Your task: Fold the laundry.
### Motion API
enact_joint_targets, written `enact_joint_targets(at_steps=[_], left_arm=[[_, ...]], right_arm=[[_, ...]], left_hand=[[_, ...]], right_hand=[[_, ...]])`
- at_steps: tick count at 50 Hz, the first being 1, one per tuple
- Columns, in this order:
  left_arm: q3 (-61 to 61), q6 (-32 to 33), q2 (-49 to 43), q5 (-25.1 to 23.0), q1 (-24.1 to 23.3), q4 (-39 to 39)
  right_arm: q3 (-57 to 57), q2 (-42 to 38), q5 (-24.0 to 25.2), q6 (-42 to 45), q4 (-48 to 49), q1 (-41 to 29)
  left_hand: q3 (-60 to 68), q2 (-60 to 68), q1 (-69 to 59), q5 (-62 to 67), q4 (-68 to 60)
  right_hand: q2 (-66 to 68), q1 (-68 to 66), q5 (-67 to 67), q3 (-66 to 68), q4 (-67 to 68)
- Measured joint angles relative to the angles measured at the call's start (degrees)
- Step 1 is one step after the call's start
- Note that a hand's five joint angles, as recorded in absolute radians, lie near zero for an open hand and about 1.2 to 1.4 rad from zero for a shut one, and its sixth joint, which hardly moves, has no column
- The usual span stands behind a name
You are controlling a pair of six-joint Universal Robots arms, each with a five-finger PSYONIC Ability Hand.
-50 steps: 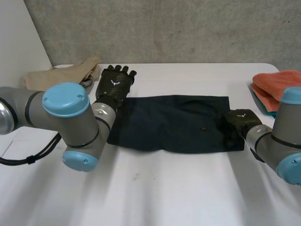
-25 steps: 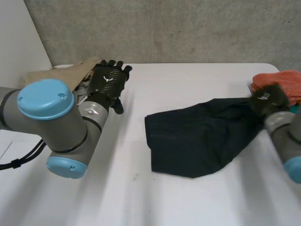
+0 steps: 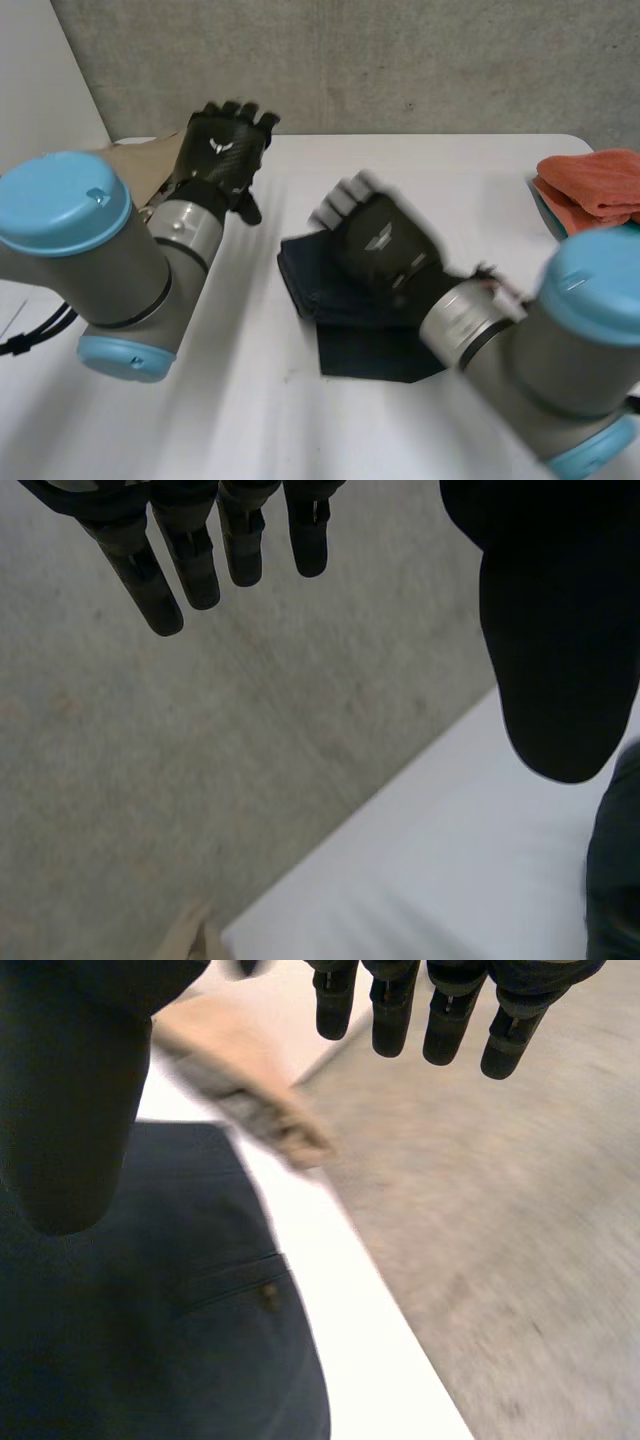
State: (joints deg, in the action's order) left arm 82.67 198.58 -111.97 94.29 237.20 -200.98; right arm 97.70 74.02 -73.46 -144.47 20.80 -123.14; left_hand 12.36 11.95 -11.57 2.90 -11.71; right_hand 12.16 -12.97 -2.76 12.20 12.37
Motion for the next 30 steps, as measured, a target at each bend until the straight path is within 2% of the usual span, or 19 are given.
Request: enact_joint_targets(at_steps=[6, 11, 14, 16, 21, 25, 30], left_arm=[[-6.29, -4.95, -1.21, 0.31, -3.36, 1.70], [-11.48, -8.09, -5.40, 0.67, -6.93, 5.66], [-13.81, -8.71, -8.24, 1.53, -8.99, 8.24], [-15.84, -8.96, -11.37, 3.35, -10.94, 11.02], [-17.77, -8.99, -16.87, 8.50, -13.06, 15.27], [-17.60, -8.88, -20.39, 10.95, -13.75, 17.58], [-17.17, -8.68, -23.20, 11.58, -13.90, 20.90]], right_arm=[[-2.86, 5.03, 0.42, -25.18, -4.21, 9.15], [-8.70, 1.74, 1.48, -32.11, -12.35, 13.53], [-13.23, -2.65, 2.08, -31.88, -17.74, 14.41], [-18.29, -7.92, 2.60, -30.03, -23.33, 14.68], [-25.66, -16.69, 3.32, -25.00, -30.48, 14.53], [-29.14, -22.85, 3.21, -20.27, -32.70, 14.31], [-30.43, -27.15, 2.29, -14.73, -32.98, 14.21]], left_hand=[[0.00, 0.00, 0.00, 0.00, 0.00], [0.00, 0.00, 0.00, 0.00, 0.00], [0.00, 0.00, 0.00, 0.00, 0.00], [0.00, 0.00, 0.00, 0.00, 0.00], [0.00, 0.00, 0.00, 0.00, 0.00], [0.00, 0.00, 0.00, 0.00, 0.00], [0.00, 0.00, 0.00, 0.00, 0.00]], right_hand=[[-0.01, 0.00, 0.00, 0.00, 0.00], [0.00, 0.00, 0.00, 0.00, 0.00], [0.00, 0.00, 0.00, 0.00, 0.00], [-0.01, 0.00, 0.00, 0.00, 0.00], [0.00, 0.00, 0.00, 0.00, 0.00], [0.00, 0.00, 0.00, 0.00, 0.00], [-0.34, 0.34, 0.00, 0.00, 0.00]])
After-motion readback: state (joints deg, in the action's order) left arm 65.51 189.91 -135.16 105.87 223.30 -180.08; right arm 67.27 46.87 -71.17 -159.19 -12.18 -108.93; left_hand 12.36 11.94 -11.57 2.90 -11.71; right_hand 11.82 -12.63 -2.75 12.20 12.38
